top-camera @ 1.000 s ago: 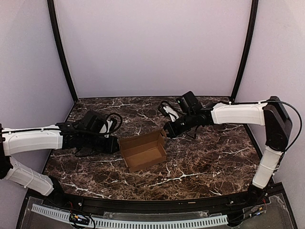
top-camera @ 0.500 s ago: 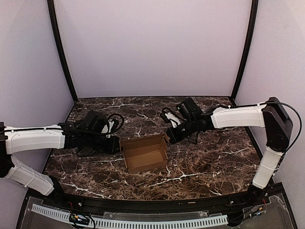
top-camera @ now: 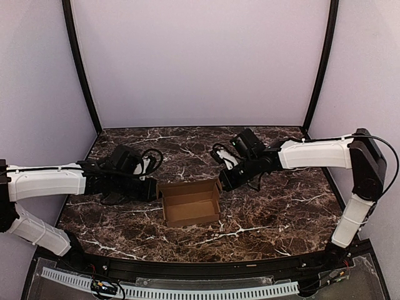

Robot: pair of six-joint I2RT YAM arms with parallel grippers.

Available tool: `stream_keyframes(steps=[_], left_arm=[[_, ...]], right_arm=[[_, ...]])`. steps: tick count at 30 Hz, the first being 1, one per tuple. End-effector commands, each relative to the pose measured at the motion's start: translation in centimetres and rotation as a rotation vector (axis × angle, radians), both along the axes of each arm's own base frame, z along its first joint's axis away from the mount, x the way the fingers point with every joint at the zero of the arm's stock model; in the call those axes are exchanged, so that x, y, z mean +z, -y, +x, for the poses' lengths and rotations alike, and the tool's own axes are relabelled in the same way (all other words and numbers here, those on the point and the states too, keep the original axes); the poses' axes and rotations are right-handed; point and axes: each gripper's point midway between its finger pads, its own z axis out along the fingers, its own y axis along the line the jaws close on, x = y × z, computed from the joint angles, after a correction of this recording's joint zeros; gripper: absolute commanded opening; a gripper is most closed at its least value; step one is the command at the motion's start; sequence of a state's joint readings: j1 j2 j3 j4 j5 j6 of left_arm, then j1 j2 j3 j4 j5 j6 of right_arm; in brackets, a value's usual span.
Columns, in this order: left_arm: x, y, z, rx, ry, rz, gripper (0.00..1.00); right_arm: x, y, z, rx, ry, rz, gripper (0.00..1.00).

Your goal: Fold the paper box

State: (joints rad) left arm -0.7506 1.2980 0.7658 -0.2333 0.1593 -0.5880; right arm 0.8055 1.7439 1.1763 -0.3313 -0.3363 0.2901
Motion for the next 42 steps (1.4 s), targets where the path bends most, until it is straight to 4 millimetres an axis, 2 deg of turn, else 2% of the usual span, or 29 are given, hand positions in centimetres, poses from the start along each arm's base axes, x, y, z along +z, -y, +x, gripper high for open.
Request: stream_keyframes(steps=[1,15,24,35,42], left_arm=[[0.5,0.7,-0.2,-0.021,0.010,-0.043,0.01],[0.7,0.8,-0.1,-0.025,0.019,-0.051,0.01],[0.6,0.8,-0.2,-0.026,0.020,-0.054,0.01],[0.7,0.9,-0.3,-0.029,0.019,-0.063,0.01],[0.8,0.9,-0.3,-0.030,0.019,-0.071,0.01]], right_arm=[[0.5,-0.1,-1.6,0.021,-0.013,0.000,0.00],[-1.1,2.3,-2.0,-0.003,-0.022,-0.137,0.00],[-0.8,2.3,-2.6,0.011,-0.037,-0.123,0.00],[2.0,0.7,-3.6,0.067,-0.066,-0.004,0.00],[0.7,1.2,-4.1,0.058,-0.100,-0.030,0.00]])
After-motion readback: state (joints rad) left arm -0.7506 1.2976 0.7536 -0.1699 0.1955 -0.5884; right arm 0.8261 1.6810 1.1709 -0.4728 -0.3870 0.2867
